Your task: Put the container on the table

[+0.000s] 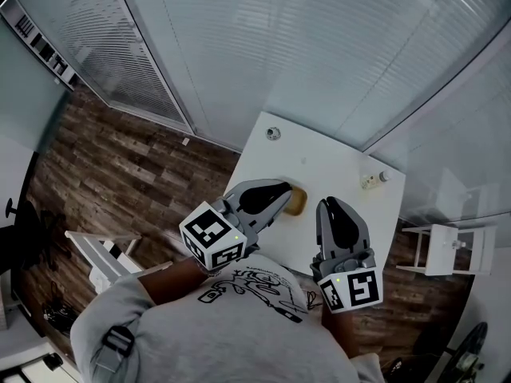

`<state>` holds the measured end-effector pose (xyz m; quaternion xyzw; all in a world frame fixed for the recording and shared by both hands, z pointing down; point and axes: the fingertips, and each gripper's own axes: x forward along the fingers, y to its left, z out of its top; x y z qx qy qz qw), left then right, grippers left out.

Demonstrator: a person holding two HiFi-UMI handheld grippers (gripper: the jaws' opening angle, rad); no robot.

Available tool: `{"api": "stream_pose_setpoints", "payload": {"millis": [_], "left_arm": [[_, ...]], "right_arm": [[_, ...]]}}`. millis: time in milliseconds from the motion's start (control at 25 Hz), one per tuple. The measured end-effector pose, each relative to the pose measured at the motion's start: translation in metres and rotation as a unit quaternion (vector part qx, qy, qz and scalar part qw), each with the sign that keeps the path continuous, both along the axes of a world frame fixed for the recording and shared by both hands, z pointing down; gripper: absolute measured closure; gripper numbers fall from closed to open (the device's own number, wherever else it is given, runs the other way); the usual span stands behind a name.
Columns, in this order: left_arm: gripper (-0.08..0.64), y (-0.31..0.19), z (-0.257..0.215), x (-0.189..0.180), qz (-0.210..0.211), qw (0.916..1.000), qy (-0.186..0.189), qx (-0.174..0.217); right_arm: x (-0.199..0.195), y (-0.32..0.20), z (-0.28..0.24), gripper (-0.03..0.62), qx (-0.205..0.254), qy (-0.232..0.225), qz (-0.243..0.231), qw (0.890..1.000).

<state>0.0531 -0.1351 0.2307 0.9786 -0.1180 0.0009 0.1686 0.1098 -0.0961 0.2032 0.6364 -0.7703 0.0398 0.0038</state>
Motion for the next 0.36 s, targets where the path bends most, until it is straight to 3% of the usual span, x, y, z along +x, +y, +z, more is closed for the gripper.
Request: {"api": "stream_pose_setpoints", "payload": {"millis": [360], "left_arm": [[0.535, -0.0035, 0.0088, -0.0006, 0.006, 0.9996, 0.0, -0.027]], "right_arm": [[-0.0018, -0.0032, 0.0042, 0.555, -0.004, 0.002, -0.001, 1.0]]}}
